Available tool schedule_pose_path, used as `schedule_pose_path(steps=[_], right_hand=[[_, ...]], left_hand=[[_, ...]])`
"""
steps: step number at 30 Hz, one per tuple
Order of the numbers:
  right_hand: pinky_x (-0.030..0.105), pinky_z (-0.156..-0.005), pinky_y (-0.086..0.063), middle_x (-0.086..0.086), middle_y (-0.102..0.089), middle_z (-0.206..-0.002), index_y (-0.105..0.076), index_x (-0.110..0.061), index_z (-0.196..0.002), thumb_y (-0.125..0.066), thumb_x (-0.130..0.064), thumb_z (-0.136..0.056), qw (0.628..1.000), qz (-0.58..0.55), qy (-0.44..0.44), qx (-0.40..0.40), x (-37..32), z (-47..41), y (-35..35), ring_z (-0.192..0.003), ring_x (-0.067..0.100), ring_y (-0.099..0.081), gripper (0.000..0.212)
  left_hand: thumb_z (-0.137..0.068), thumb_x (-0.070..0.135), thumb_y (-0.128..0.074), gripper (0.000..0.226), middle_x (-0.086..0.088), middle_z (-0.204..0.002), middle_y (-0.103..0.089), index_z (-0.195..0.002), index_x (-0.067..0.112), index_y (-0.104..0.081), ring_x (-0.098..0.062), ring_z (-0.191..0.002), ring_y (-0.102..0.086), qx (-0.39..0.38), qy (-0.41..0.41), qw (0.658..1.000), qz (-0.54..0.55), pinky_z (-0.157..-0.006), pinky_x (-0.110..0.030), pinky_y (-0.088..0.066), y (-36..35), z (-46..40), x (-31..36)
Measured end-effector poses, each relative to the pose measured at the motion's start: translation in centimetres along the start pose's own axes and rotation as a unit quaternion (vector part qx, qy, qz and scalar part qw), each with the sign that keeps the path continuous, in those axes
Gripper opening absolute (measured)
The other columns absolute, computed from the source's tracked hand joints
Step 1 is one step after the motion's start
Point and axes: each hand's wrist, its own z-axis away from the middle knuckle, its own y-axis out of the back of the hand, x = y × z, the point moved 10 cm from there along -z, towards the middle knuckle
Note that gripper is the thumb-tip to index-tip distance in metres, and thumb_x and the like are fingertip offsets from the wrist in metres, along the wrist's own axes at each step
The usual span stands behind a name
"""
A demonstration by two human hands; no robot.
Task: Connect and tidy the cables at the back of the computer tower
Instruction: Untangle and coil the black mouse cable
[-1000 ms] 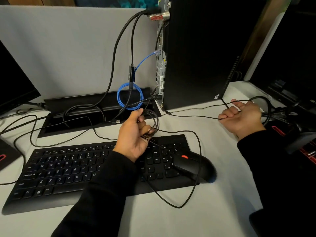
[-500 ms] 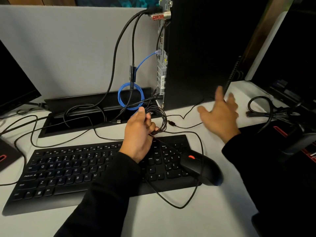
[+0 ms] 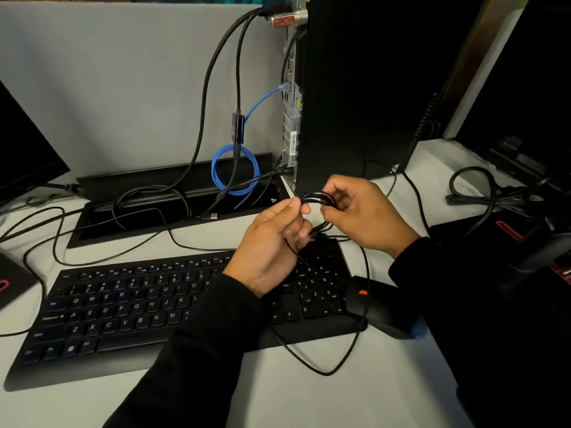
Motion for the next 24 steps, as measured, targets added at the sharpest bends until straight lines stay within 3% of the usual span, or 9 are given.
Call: schedule_pose_path(steps=[4, 8, 11, 13, 15, 17, 20, 22, 24], right_hand=[[0.039, -0.075, -0.058, 0.0, -0.069, -0.088, -0.07, -0.02, -0.093, -0.066, -0.009, -0.094, 1.0, -0.009, 0.022, 0.001, 0.9, 0.0, 0.5, -0.086, 0.017, -0.066, 0.012], [0.033, -0.087, -0.057, -0.006, -0.076, -0.105, -0.075, -0.022, -0.118, -0.059, -0.021, -0.103, 0.997, 0.043, 0.051, -0.031, 0.6, 0.5, -0.2, -0.101, 0.009, -0.069, 0.022], [0.041, -0.081, -0.054, -0.003, -0.074, -0.097, -0.066, -0.018, -0.123, -0.051, -0.023, -0.106, 0.984, 0.133, 0.094, -0.065, -0.5, 1.0, -1.5, -0.088, 0.011, -0.068, 0.023], [0.044, -0.08, -0.053, 0.001, -0.071, -0.098, -0.06, -0.016, -0.129, -0.047, -0.019, -0.106, 0.973, 0.181, 0.116, -0.087, -1.3, 1.1, -2.5, -0.087, 0.018, -0.065, 0.026], [0.046, -0.085, -0.053, 0.007, -0.071, -0.109, -0.056, -0.016, -0.137, -0.047, -0.011, -0.102, 0.957, 0.232, 0.147, -0.095, -2.1, 1.4, -3.3, -0.096, 0.025, -0.065, 0.036], [0.047, -0.09, -0.052, 0.009, -0.07, -0.117, -0.053, -0.016, -0.142, -0.047, -0.008, -0.097, 0.947, 0.258, 0.168, -0.091, -2.5, 1.5, -3.7, -0.104, 0.029, -0.065, 0.046], [0.045, -0.086, -0.053, 0.007, -0.067, -0.107, -0.05, -0.014, -0.148, -0.046, -0.008, -0.099, 0.948, 0.26, 0.178, -0.049, -2.6, 1.2, -2.7, -0.098, 0.026, -0.06, 0.05], [0.041, -0.083, -0.053, 0.007, -0.065, -0.103, -0.048, -0.016, -0.15, -0.044, -0.011, -0.103, 0.958, 0.231, 0.166, -0.033, -2.4, 1.2, -2.1, -0.093, 0.023, -0.06, 0.048], [0.038, -0.078, -0.053, 0.009, -0.066, -0.101, -0.05, -0.017, -0.146, -0.044, -0.013, -0.107, 0.972, 0.189, 0.14, -0.028, -2.0, 0.9, -1.4, -0.087, 0.022, -0.062, 0.04]], left_hand=[[-0.102, 0.023, -0.052, 0.022, 0.006, -0.057, -0.041, -0.083, 0.016, -0.063, -0.011, -0.075, -0.059, -0.027, 0.035, 0.998, 0.045, -0.079, -0.031, -0.04, -1.1, 0.2, -0.3], [-0.097, 0.024, -0.048, 0.023, 0.004, -0.062, -0.045, -0.089, 0.011, -0.064, -0.015, -0.072, -0.054, -0.042, 0.047, 0.996, 0.058, -0.075, -0.029, -0.036, -0.9, 0.5, -0.2], [-0.099, 0.053, -0.039, 0.053, -0.002, -0.063, -0.044, -0.089, 0.007, -0.064, -0.022, -0.073, -0.057, -0.066, 0.099, 0.993, 0.0, -0.081, -0.035, -0.042, -0.7, 0.8, 0.2], [-0.102, 0.06, -0.032, 0.064, -0.003, -0.064, -0.052, -0.093, 0.007, -0.066, -0.023, -0.077, -0.065, -0.074, 0.116, 0.987, -0.086, -0.08, -0.032, -0.049, -0.4, 0.9, 0.7], [-0.106, 0.047, -0.036, 0.058, -0.006, -0.063, -0.06, -0.105, -0.001, -0.069, -0.022, -0.074, -0.069, -0.078, 0.121, 0.978, -0.151, -0.07, -0.025, -0.053, -0.1, 1.0, 0.8], [-0.108, 0.037, -0.04, 0.049, -0.005, -0.06, -0.056, -0.112, -0.003, -0.069, -0.02, -0.07, -0.066, -0.086, 0.125, 0.971, -0.184, -0.073, -0.024, -0.051, 0.0, 1.2, 0.6], [-0.11, 0.026, -0.041, 0.036, -0.002, -0.064, -0.043, -0.091, 0.009, -0.066, -0.014, -0.061, -0.054, -0.066, 0.087, 0.982, -0.157, -0.078, -0.031, -0.041, -0.4, 0.9, 0.9], [-0.109, 0.016, -0.041, 0.034, -0.003, -0.066, -0.04, -0.085, 0.007, -0.062, -0.011, -0.054, -0.046, -0.044, 0.039, 0.991, -0.12, -0.072, -0.031, -0.044, -1.1, 0.6, 1.4], [-0.109, 0.012, -0.039, 0.031, -0.001, -0.063, -0.04, -0.087, 0.005, -0.06, -0.011, -0.052, -0.041, -0.033, 0.015, 0.998, -0.053, -0.077, -0.034, -0.053, -1.8, 0.4, 1.4]])
